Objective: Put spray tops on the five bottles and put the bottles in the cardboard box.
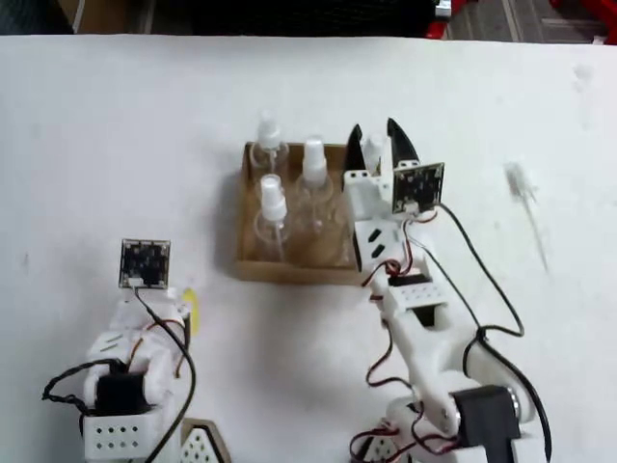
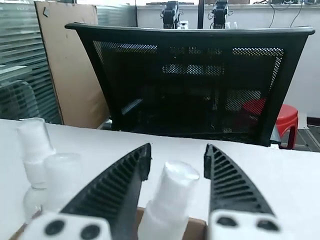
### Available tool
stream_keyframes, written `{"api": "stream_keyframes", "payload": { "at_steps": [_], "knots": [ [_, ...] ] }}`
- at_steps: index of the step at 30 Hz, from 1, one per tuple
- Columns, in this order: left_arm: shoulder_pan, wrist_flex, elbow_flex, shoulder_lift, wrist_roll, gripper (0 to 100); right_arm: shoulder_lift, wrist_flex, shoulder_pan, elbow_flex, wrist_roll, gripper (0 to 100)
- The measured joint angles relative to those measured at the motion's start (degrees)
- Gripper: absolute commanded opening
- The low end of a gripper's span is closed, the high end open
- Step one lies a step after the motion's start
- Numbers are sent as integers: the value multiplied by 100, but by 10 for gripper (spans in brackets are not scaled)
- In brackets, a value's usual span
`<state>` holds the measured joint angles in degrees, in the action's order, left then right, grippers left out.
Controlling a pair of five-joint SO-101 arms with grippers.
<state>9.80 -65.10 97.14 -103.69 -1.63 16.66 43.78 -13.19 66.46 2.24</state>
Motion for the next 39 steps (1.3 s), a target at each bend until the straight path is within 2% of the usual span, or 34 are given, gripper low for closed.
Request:
{"api": "stream_keyframes", "payload": {
  "at_steps": [5,9,11,14,17,21,25,30,33,39],
  "knots": [
    [0,0,0,0,0,135,624,-88,9,132,0,107],
    [0,0,0,0,0,135,1371,-993,0,-9,0,62],
    [0,0,0,0,0,135,1837,-1793,53,-308,-53,49],
    [0,0,0,0,0,135,2435,-3323,440,-1116,-589,40],
    [0,0,0,0,0,135,2611,-5090,1081,-2268,-1064,22],
    [0,0,0,0,0,135,2251,-7200,2004,-3938,-1108,16],
    [0,0,0,0,0,135,1363,-8440,2646,-5169,-607,16],
    [0,0,0,0,0,135,-18,-9679,3244,-6400,826,16],
    [0,0,0,0,0,135,-826,-10180,3420,-7015,1486,18],
    [0,0,0,0,0,135,-2330,-10787,3446,-8062,2066,19]
  ]
}}
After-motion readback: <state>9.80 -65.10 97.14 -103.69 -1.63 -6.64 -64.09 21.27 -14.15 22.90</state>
